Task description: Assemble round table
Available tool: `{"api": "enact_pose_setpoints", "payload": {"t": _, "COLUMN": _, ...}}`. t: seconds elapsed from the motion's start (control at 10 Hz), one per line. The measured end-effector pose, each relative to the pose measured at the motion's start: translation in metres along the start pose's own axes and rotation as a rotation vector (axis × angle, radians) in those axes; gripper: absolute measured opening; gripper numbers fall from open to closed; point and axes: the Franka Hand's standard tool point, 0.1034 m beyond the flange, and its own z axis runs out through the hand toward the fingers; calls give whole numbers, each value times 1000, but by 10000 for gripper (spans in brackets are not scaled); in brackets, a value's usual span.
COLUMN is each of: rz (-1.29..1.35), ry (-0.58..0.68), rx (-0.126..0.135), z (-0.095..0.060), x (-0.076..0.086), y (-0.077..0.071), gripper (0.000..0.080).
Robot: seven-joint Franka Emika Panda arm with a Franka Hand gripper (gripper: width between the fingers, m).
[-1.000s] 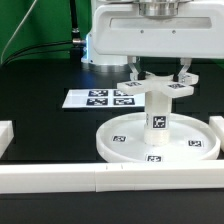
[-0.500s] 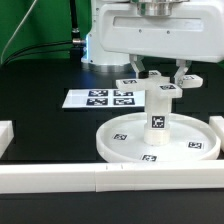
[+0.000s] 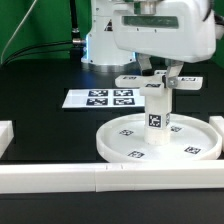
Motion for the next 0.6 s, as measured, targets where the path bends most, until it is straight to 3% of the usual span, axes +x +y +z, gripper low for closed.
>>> {"api": "enact_pose_setpoints", "payload": {"t": 0.5, "rz": 132, "ry": -7, "rx": -5, "z": 0, "x": -2, "y": 0, "gripper": 443}}
{"api": "enact_pose_setpoints", "payload": {"t": 0.6, "rz": 116, "ry": -23, "rx": -19, "z": -7, "x": -6, "y": 1, "gripper": 588}}
